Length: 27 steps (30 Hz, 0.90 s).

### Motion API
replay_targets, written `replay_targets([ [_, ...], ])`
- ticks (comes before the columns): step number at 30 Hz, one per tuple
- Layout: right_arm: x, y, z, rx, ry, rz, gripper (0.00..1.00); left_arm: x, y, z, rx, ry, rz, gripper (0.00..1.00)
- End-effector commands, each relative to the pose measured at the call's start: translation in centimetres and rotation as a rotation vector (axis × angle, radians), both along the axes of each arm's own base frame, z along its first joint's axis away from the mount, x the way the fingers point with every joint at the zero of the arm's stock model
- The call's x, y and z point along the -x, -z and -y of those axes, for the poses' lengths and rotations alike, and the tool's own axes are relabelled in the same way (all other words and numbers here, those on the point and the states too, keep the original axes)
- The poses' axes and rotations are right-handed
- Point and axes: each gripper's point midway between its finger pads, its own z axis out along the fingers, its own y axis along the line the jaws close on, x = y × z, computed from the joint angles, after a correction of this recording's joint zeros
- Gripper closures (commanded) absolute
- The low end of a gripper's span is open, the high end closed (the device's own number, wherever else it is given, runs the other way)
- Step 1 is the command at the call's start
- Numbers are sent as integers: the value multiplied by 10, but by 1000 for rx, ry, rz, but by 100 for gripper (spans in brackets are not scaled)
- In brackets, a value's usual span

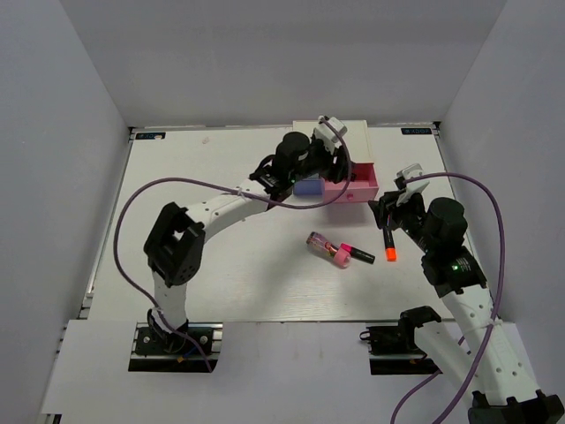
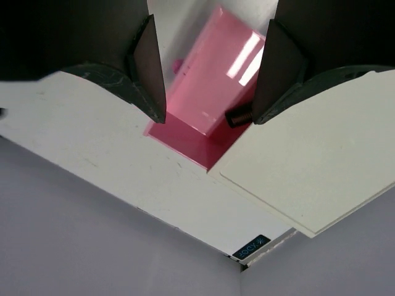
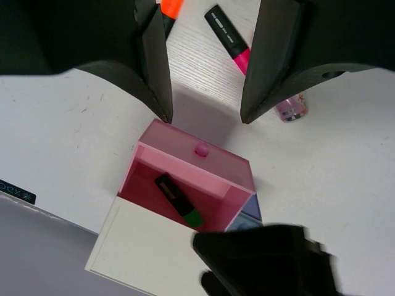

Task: Sort the stationery into containers
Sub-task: Place the pen in the drawer, then pick up the pen from the center of the board.

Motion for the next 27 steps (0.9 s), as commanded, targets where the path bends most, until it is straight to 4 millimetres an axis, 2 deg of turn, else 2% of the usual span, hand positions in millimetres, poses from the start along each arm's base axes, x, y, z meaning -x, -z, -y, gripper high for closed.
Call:
replay_targets([
  [1, -9, 6, 9, 22, 53, 1, 45, 28, -67, -40, 115, -67, -100, 31],
  [2, -9, 10, 10, 35, 56, -13, 42, 31, -67, -52, 118, -119, -141, 26],
  [3, -10, 15, 10, 44, 58, -30, 42, 43, -71, -72, 132, -167, -182, 19],
  [4, -12, 30, 11, 67, 62, -86, 41, 48, -61, -87, 102, -221, -219, 7],
  [5, -14, 35, 13, 84, 71, -101, 39, 58, -39, -100, 60, -237, -253, 5],
  [6, -16, 44, 14, 101, 78, -139, 39, 74, -53, -119, 83, -263, -263, 0],
  [7, -17, 50, 16, 114, 89, -159, 39, 78, -49, -135, 79, -317, -280, 0],
  [8, -20, 67, 22, 156, 116, -213, 39, 82, -27, -155, 53, -397, -308, 0],
  [10, -22, 74, 27, 179, 134, -240, 39, 94, -25, -178, 66, -445, -302, 0],
  [11, -27, 83, 36, 214, 183, -268, 39, 107, -23, -197, 78, -467, -289, 0],
  [13, -26, 90, 42, 243, 201, -299, 39, 116, -21, -213, 69, -485, -255, 0],
  [14, -27, 99, 47, 272, 219, -327, 39, 121, -11, -217, 61, -486, -260, 0],
  [16, -24, 111, 53, 308, 233, -378, 39, 127, -13, -227, 63, -490, -233, 0],
  [19, -22, 128, 61, 363, 244, -424, 39, 133, -7, -225, 36, -454, -232, 0],
  [21, -19, 147, 66, 395, 252, -473, 41, 136, -1, -222, 32, -431, -251, 0],
  [23, -15, 160, 70, 421, 252, -502, 41, 144, 13, -214, 6, -377, -281, 0],
  [24, -10, 176, 72, 440, 247, -541, 41, 144, 17, -212, -2, -366, -290, 0],
  [26, -9, 184, 72, 457, 240, -554, 42, 145, 17, -210, -3, -360, -304, 0],
  [27, -5, 194, 75, 474, 240, -583, 42, 145, 17, -210, -3, -360, -305, 0],
])
